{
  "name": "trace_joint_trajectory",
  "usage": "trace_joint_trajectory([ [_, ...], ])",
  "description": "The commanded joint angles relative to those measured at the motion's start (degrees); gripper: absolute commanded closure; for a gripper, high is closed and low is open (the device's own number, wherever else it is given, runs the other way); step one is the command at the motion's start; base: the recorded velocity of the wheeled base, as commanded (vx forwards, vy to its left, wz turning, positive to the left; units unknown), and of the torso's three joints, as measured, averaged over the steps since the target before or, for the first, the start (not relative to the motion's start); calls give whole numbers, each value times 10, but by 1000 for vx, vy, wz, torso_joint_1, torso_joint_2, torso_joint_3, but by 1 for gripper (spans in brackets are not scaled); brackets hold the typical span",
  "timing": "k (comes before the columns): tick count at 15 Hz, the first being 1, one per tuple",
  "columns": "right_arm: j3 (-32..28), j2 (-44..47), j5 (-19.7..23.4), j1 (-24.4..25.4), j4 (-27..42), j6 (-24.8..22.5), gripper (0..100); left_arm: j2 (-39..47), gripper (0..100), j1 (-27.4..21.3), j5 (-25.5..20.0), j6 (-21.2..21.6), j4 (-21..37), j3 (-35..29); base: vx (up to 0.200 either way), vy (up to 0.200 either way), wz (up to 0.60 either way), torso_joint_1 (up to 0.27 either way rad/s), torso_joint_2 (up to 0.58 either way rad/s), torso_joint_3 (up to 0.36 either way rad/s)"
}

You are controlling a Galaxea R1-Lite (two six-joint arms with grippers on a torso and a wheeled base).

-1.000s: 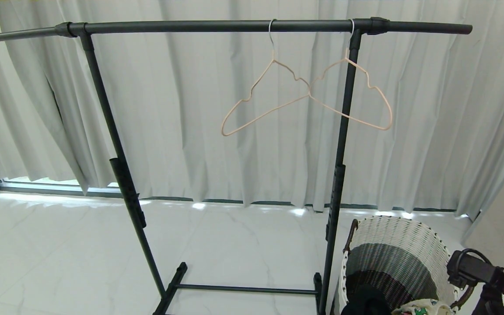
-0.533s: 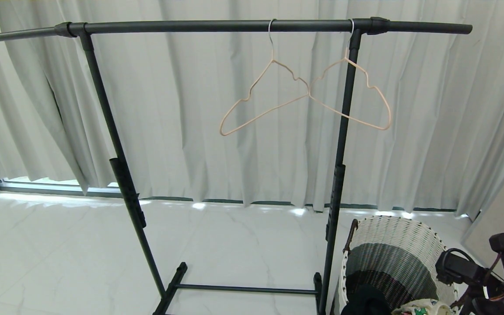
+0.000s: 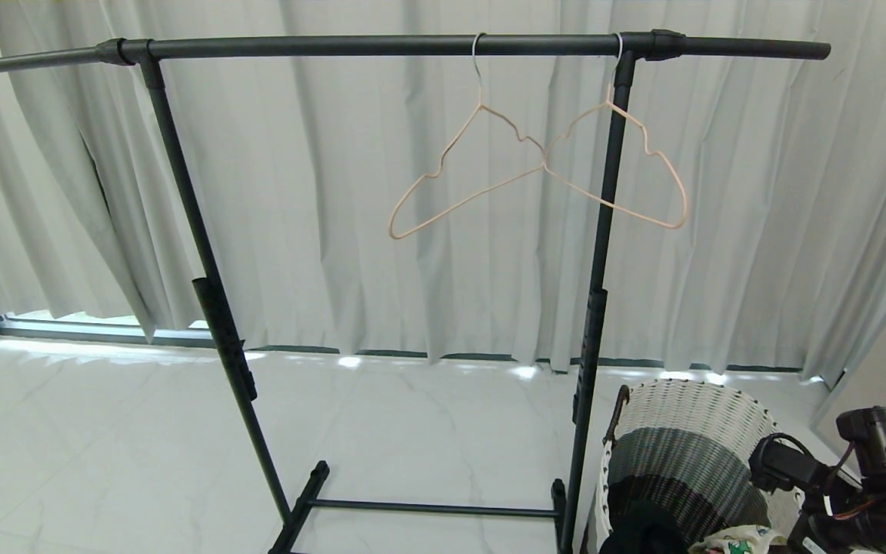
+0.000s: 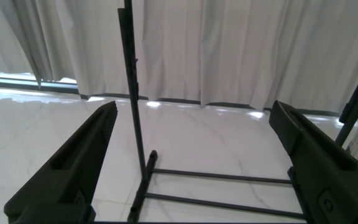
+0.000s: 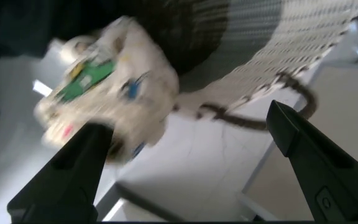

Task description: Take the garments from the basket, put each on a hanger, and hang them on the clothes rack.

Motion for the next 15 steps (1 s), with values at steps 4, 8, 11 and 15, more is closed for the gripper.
trace_joint_trajectory([
  [4, 6, 53, -2, 0, -70, -1, 0, 0, 0, 0, 0, 0, 0, 0, 0, 0, 0, 0, 0, 0],
  [8, 7, 50, -2, 0, -71, 0, 100, 0, 0, 0, 0, 0, 0, 0, 0, 0, 0, 0, 0, 0],
  [11, 44, 18, -2, 0, -72, 0, 100, 0, 0, 0, 0, 0, 0, 0, 0, 0, 0, 0, 0, 0],
  [15, 125, -130, 4, 0, -73, 15, 100, 0, 0, 0, 0, 0, 0, -1, 0, 0, 0, 0, 0, 0],
])
